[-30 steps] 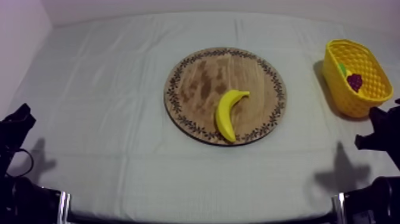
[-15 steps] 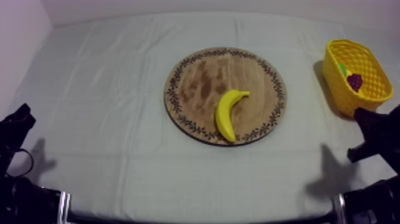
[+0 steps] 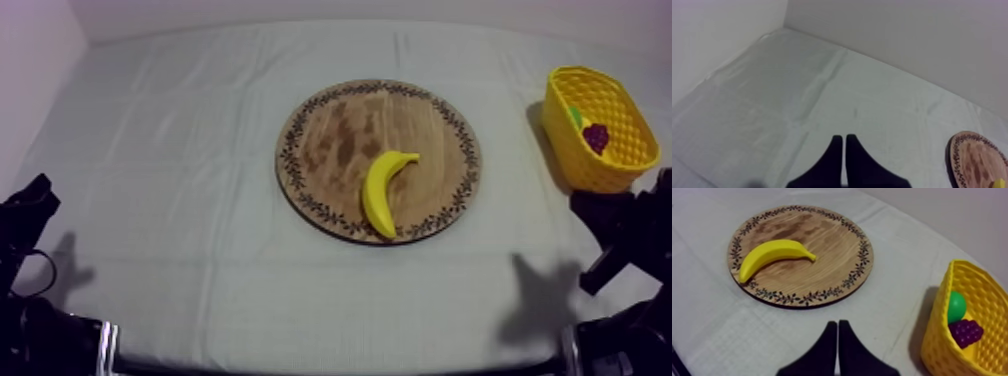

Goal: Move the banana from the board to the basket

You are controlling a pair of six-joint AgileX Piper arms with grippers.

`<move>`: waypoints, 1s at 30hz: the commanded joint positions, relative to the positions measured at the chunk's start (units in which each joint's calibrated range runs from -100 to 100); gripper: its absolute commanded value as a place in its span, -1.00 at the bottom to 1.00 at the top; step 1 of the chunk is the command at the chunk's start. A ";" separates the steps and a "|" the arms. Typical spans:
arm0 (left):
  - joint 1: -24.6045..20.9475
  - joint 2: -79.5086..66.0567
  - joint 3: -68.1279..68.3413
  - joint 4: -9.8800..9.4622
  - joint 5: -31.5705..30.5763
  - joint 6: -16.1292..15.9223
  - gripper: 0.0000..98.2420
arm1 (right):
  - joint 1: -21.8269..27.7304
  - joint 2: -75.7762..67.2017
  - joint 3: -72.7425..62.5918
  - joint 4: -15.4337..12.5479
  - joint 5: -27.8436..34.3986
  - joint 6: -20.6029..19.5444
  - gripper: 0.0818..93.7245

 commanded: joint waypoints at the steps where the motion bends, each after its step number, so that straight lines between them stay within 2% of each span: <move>1: -0.02 0.02 0.03 -0.01 -0.01 0.00 -1.00 | -1.58 9.57 -6.37 2.43 3.21 -5.64 -0.99; 5: -0.02 0.02 0.03 -0.01 -0.01 0.00 -1.00 | -4.07 20.36 -18.87 3.35 12.01 -8.92 -0.99; 13: -0.02 0.02 0.03 -0.01 -0.01 0.00 -1.00 | -8.27 37.70 -43.34 3.23 29.39 -12.08 -0.99; 21: -0.02 0.02 0.03 -0.01 -0.01 0.00 -1.00 | -10.75 51.26 -58.02 2.30 39.53 -15.79 -0.99; 30: -0.02 0.02 0.03 -0.01 -0.01 0.00 -1.00 | -13.17 66.12 -74.98 -0.26 51.11 -21.51 -0.99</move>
